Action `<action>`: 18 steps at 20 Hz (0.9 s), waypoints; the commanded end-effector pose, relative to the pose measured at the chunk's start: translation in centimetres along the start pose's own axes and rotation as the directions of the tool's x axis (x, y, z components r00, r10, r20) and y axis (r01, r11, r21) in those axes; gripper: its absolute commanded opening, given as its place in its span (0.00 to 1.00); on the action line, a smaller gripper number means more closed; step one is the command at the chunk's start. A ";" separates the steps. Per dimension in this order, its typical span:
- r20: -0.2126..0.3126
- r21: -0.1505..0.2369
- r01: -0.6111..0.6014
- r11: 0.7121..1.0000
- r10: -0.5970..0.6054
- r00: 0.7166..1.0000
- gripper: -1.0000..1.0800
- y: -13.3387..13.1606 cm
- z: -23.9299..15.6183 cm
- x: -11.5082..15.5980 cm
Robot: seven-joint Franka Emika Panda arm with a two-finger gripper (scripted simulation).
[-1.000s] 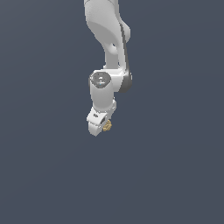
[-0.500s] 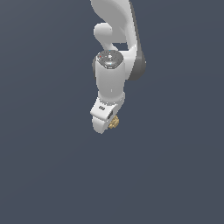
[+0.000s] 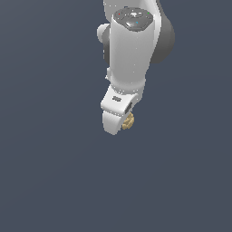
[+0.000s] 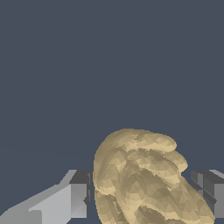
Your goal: Pick up the object and move it to a goal position.
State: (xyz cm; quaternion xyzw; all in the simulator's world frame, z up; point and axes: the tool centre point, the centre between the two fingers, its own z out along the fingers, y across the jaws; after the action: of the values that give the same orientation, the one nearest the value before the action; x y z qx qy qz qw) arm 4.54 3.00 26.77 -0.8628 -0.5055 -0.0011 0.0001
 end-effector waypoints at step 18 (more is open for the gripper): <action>0.002 0.001 -0.002 1.000 0.002 1.000 0.00 1.6 -7.0 3.9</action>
State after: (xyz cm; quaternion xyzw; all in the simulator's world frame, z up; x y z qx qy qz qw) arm 7.74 5.57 33.61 -0.8631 -0.5050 -0.0002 0.0001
